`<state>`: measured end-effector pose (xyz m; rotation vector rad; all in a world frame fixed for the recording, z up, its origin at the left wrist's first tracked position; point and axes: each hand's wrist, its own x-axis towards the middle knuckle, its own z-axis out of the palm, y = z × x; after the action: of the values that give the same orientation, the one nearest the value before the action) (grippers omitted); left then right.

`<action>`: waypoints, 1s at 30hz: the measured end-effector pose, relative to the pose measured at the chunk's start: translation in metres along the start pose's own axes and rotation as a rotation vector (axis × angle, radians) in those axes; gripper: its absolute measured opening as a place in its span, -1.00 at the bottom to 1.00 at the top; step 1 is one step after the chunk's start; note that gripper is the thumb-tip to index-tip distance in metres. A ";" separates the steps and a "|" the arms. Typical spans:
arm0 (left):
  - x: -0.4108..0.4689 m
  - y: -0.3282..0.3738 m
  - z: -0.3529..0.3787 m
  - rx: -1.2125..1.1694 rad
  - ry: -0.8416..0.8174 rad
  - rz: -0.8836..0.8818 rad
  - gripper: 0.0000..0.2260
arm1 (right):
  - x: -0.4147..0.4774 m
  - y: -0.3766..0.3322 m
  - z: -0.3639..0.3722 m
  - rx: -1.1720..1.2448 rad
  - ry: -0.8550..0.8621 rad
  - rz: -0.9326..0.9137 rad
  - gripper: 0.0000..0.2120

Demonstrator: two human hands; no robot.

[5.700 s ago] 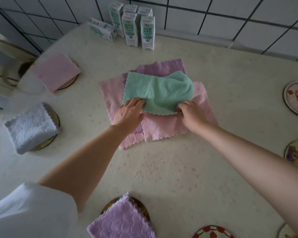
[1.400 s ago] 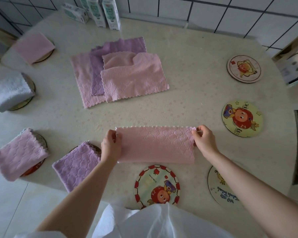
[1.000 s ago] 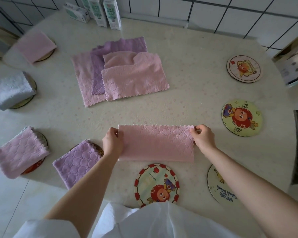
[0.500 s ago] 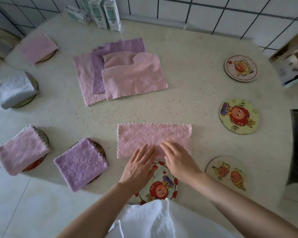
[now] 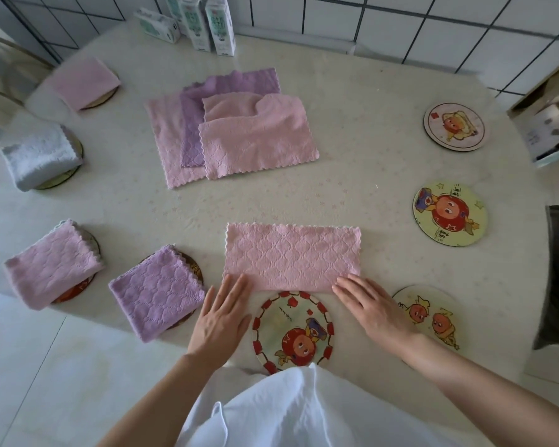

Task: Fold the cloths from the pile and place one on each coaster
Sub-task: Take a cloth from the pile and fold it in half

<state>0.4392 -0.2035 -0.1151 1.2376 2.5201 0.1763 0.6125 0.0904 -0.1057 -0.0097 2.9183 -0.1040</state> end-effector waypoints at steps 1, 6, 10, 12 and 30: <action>-0.003 -0.001 0.001 -0.001 0.011 -0.016 -0.45 | 0.002 0.000 -0.002 0.016 -0.006 0.008 -0.29; -0.003 0.009 0.001 0.045 0.004 -0.067 -0.41 | 0.024 -0.008 -0.017 0.025 -0.046 0.068 -0.36; 0.009 0.013 0.002 0.117 -0.010 -0.083 -0.37 | 0.035 -0.009 -0.023 -0.004 -0.025 0.070 -0.44; 0.018 0.009 0.000 0.166 -0.015 -0.078 -0.34 | 0.037 -0.008 -0.027 -0.001 0.012 0.075 -0.50; 0.029 0.058 -0.002 -0.199 0.125 0.223 -0.62 | 0.034 -0.075 -0.073 0.657 0.269 -0.054 -0.80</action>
<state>0.4653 -0.1452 -0.1056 1.4610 2.3893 0.5595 0.5630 0.0199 -0.0364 0.0344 2.9858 -1.1386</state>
